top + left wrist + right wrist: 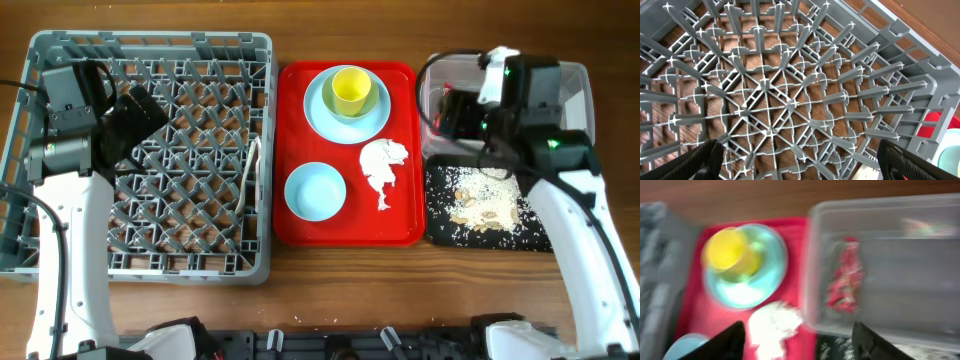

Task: Sort waste into correct bins and load items into the dishwasher rack
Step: 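Grasp the white tissue with the right gripper and drop it in the clear bin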

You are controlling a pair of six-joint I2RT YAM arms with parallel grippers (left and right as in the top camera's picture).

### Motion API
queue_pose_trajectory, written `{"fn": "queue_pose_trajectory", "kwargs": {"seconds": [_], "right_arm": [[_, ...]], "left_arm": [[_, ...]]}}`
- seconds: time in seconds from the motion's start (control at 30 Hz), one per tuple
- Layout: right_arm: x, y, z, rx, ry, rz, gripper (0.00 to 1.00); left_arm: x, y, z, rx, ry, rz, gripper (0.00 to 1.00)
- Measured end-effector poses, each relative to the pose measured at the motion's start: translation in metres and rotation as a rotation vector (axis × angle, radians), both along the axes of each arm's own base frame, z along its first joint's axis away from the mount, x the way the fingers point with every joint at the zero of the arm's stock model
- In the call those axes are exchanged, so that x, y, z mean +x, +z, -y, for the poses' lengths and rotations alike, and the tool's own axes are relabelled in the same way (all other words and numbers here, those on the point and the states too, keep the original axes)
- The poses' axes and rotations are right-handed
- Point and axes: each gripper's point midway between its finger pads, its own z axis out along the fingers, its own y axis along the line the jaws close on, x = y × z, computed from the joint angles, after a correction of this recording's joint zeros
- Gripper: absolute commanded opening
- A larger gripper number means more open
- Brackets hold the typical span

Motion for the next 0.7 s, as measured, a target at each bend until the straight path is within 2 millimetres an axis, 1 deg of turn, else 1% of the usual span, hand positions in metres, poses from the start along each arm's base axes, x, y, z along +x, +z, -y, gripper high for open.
{"fn": "queue_pose_trajectory", "kwargs": {"seconds": [0.03, 0.07, 0.13, 0.17, 0.2, 0.23, 0.3, 0.33, 0.37, 0.4, 0.47, 0.5, 0.53, 0.57, 0.6, 0.67, 0.7], "right_arm": [[-0.007, 0.000, -0.013, 0.005, 0.061, -0.010, 0.63], [-0.020, -0.007, -0.035, -0.012, 0.151, -0.045, 0.62], [-0.034, -0.018, -0.071, -0.077, 0.283, -0.071, 0.56], [-0.039, -0.031, -0.086, -0.143, 0.333, -0.092, 0.56], [-0.041, -0.048, -0.100, -0.200, 0.372, -0.127, 0.56], [-0.040, -0.066, -0.106, -0.240, 0.389, -0.163, 0.56], [-0.029, -0.094, -0.107, -0.287, 0.381, -0.203, 0.56], [-0.021, -0.114, -0.106, -0.316, 0.371, -0.232, 0.56], [-0.017, -0.130, -0.105, -0.337, 0.366, -0.255, 0.56], [-0.012, -0.142, -0.106, -0.347, 0.364, -0.264, 0.55], [-0.010, -0.166, -0.105, -0.368, 0.363, -0.306, 0.49], [-0.012, -0.185, -0.104, -0.382, 0.369, -0.348, 0.46], [-0.014, -0.197, -0.103, -0.390, 0.375, -0.377, 0.30], [-0.016, -0.209, -0.103, -0.392, 0.380, -0.402, 0.06], [-0.013, -0.210, -0.106, -0.381, 0.387, -0.396, 0.04], [-0.016, -0.211, -0.111, -0.366, 0.402, -0.403, 0.04], [-0.018, -0.210, -0.110, -0.369, 0.403, -0.414, 0.04]], "left_arm": [[0.000, 0.000, 0.000, 0.000, 0.000, 0.000, 1.00], [0.000, 0.000, 0.000, 0.000, 0.000, 0.000, 1.00], [0.000, 0.000, 0.000, 0.000, 0.000, 0.000, 1.00], [0.000, 0.000, 0.000, 0.001, 0.000, 0.000, 1.00], [0.000, 0.000, 0.000, 0.000, 0.000, 0.000, 1.00], [0.000, 0.000, 0.000, 0.000, 0.000, 0.000, 1.00], [0.000, 0.000, 0.000, 0.000, 0.000, 0.000, 1.00], [0.000, 0.000, 0.000, 0.000, 0.000, 0.001, 1.00], [0.000, 0.000, 0.000, 0.000, 0.000, 0.001, 1.00], [0.000, 0.000, 0.000, 0.000, 0.000, -0.001, 1.00], [0.000, 0.000, 0.000, 0.000, 0.000, 0.000, 1.00], [0.000, 0.000, 0.000, 0.000, 0.000, 0.000, 1.00], [0.000, 0.000, 0.000, 0.000, 0.000, 0.000, 1.00], [0.000, 0.000, 0.000, 0.000, 0.000, 0.000, 1.00], [0.000, 0.000, 0.000, 0.000, 0.000, 0.001, 1.00], [0.000, 0.000, 0.000, 0.000, 0.000, 0.000, 1.00], [0.000, 0.000, 0.000, 0.000, 0.000, 0.000, 1.00]]}}
